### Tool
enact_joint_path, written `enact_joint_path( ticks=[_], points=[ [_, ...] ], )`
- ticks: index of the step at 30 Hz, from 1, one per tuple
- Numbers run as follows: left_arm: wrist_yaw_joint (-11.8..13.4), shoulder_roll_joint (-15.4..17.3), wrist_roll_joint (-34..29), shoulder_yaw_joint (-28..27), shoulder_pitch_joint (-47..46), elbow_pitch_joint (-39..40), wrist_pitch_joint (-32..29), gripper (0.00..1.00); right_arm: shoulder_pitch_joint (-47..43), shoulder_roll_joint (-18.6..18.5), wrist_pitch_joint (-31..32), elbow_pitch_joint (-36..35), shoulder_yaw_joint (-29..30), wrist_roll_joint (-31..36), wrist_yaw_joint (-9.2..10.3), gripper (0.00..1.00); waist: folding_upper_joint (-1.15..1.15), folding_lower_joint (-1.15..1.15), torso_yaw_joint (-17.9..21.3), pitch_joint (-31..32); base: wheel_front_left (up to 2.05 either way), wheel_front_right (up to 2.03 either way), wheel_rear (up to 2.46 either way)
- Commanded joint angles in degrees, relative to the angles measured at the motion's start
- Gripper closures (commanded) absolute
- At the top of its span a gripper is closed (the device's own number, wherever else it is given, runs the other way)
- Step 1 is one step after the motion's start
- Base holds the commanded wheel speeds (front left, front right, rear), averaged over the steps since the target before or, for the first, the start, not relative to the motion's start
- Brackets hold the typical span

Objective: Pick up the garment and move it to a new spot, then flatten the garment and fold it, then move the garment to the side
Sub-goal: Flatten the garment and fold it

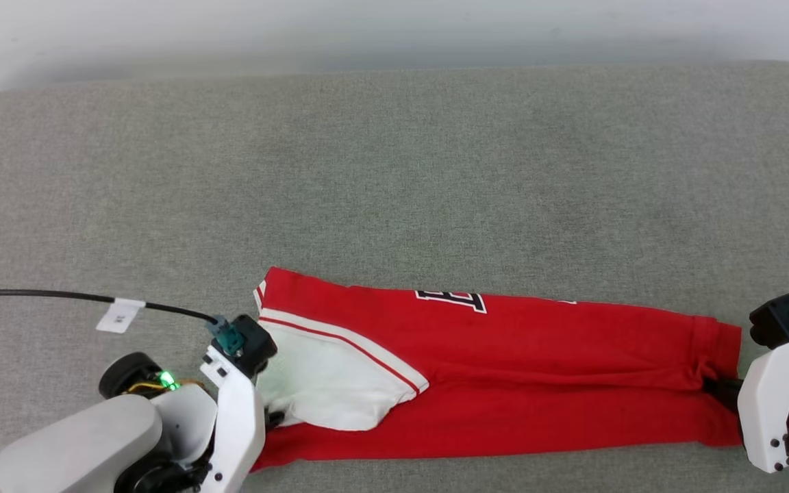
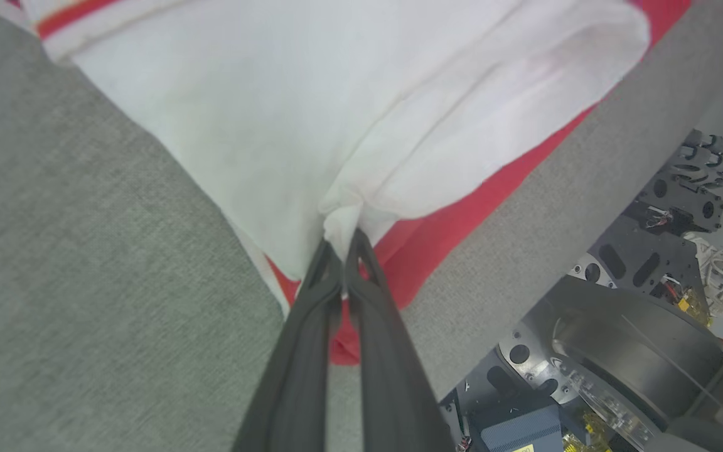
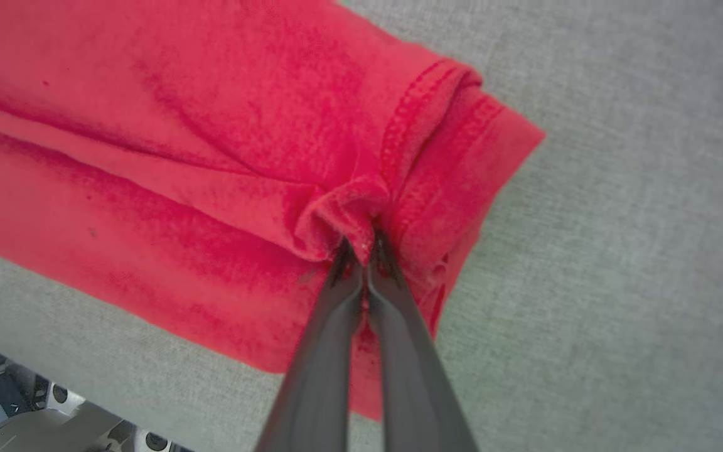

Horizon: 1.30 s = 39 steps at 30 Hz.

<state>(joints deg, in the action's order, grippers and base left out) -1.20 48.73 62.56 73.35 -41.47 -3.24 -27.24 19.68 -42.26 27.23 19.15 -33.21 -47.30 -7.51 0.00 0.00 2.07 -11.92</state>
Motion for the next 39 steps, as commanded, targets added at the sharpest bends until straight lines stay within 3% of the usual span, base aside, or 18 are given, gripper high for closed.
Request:
enact_joint_path(
  ticks=[1,7,13,14,15,18,27,31,39],
  points=[
    [0.5,0.1,-0.4,-0.8,0.3,-0.3,1.3,0.0,-0.3,0.3,-0.8,0.4,-0.2,0.2,0.04,0.0,0.0,0.0,0.0,0.4,0.0,0.0,0.0],
    [3.5,1.4,-2.9,-4.1,1.1,0.6,10.5,0.0,-1.1,-2.1,-6.9,-2.3,2.1,0.3,0.04,0.0,0.0,0.0,0.1,2.5,0.0,0.0,0.0],
    [10.3,0.7,-7.2,-7.9,2.2,0.8,22.3,0.0,-2.6,-3.3,-12.3,-6.6,9.5,0.0,0.04,0.0,0.0,0.0,0.1,3.1,0.0,0.0,0.0],
    [11.7,0.3,-7.9,-8.6,2.5,0.6,24.5,0.0,-3.1,-3.1,-12.9,-6.7,11.2,0.3,0.04,0.0,0.0,0.0,0.2,3.0,0.0,0.0,0.0],
    [15.5,-1.1,-9.7,-10.9,3.4,0.0,31.4,0.0,-4.8,-2.2,-13.7,-6.2,16.2,0.5,0.04,0.0,0.0,0.0,0.1,2.8,0.0,0.0,0.0],
    [19.2,-2.4,-11.0,-12.9,4.8,-0.9,37.5,0.0,-6.9,-0.9,-13.3,-4.7,20.8,0.1,0.04,0.0,0.0,0.0,-0.1,2.4,0.0,0.0,0.0],
    [28.5,-7.6,-17.0,-23.1,10.2,-0.5,42.5,0.0,-12.9,4.7,-8.9,-2.3,27.2,-2.3,0.04,0.0,0.0,0.0,-1.3,1.0,0.0,0.0,0.0],
    [29.8,-10.9,-22.6,-30.3,15.2,1.0,42.5,0.0,-14.1,7.6,-6.4,-2.0,27.0,-3.9,0.04,0.0,0.0,0.0,-1.9,0.3,0.0,0.0,0.0],
    [28.5,-16.5,-31.7,-39.3,22.5,2.0,42.5,0.0,-14.6,11.5,-2.2,0.4,24.0,-6.1,0.04,0.0,0.0,0.0,-3.2,-0.7,0.0,0.0,0.0]
  ],
)
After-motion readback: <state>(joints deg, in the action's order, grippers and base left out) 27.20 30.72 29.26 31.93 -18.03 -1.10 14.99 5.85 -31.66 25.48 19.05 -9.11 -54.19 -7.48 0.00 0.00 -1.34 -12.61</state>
